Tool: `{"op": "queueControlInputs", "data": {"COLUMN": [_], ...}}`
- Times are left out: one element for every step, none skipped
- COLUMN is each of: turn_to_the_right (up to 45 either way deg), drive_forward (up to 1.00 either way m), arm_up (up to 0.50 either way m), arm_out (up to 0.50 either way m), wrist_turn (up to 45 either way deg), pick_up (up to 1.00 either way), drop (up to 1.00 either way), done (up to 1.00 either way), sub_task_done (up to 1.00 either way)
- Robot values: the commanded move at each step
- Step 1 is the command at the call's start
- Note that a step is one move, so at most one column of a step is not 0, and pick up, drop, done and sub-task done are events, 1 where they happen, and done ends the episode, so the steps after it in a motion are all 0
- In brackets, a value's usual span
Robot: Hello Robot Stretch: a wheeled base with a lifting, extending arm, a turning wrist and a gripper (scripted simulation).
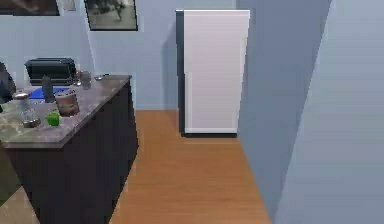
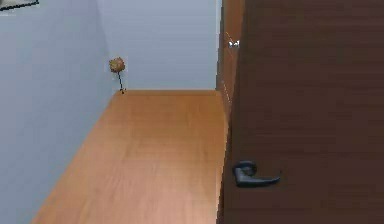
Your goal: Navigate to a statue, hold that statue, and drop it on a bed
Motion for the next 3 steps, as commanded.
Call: {"op": "queueControlInputs", "data": {"turn_to_the_right": [33.0, 0.0, 45.0], "drive_forward": [0.00, 0.50, 0.00], "arm_up": [0.00, 0.00, 0.00], "arm_out": [0.00, 0.00, 0.00], "wrist_turn": [0.0, 0.0, 0.0], "pick_up": [0.00, 0.00, 0.00], "drop": [0.00, 0.00, 0.00], "done": [0.00, 0.00, 0.00], "sub_task_done": [0.00, 0.00, 0.00]}}
